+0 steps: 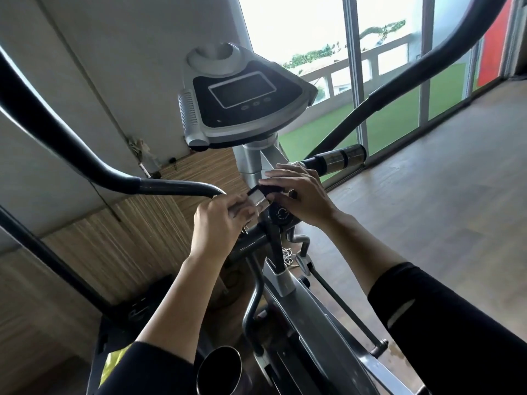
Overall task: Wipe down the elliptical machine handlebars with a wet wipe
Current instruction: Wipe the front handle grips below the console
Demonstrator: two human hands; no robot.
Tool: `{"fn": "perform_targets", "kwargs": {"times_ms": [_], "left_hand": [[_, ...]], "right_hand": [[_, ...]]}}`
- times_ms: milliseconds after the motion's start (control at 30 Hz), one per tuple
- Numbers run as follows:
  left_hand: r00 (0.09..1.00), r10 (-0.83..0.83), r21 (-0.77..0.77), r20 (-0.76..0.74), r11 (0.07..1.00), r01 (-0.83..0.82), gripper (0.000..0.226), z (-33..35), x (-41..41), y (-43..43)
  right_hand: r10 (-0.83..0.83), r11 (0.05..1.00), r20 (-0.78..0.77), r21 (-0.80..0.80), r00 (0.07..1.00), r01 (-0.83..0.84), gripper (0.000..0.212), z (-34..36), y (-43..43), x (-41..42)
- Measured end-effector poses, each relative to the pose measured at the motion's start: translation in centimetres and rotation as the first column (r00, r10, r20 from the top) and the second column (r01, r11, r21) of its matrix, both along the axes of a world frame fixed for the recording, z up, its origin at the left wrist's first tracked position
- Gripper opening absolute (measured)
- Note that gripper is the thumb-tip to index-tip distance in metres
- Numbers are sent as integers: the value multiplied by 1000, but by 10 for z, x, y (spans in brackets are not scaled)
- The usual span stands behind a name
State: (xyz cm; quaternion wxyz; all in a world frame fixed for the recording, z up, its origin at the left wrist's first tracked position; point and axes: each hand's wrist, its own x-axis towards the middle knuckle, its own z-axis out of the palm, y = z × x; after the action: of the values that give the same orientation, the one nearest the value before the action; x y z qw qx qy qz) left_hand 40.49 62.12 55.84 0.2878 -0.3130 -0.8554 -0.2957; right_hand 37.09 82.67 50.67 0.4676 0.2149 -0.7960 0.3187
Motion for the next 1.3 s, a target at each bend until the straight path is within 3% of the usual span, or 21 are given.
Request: {"fn": "perform_targets", "kwargs": {"times_ms": [167, 333, 500, 767, 1000, 1200, 1300], "left_hand": [[998, 43, 20, 38, 999, -43, 37, 4, -2, 22], [997, 64, 38, -39, 997, -63, 29, -9, 4, -3], [996, 91, 44, -16, 995, -90, 32, -10, -8, 16], [957, 146, -13, -251, 988, -154, 35, -31, -5, 2], [935, 169, -71, -311, 977, -200, 43, -30, -6, 32], [900, 182, -141, -397, 956, -255, 46, -34, -3, 7], [910, 212, -115, -355, 957, -268, 47, -30, -4, 19]], "right_hand": [[42, 999, -6, -12, 999, -42, 28, 0, 4, 0], [47, 999, -4, 4, 999, -47, 32, 0, 4, 3], [65, 998, -5, -16, 998, -65, 32, -1, 3, 4], [71, 997, -20, 20, 997, -71, 37, -4, 6, -2], [81, 997, -119, 29, 990, -78, 36, -10, 10, -14], [70, 997, -125, 40, 990, -65, 36, -14, 7, -17], [69, 997, -149, 32, 986, -65, 34, -14, 6, -15]]}}
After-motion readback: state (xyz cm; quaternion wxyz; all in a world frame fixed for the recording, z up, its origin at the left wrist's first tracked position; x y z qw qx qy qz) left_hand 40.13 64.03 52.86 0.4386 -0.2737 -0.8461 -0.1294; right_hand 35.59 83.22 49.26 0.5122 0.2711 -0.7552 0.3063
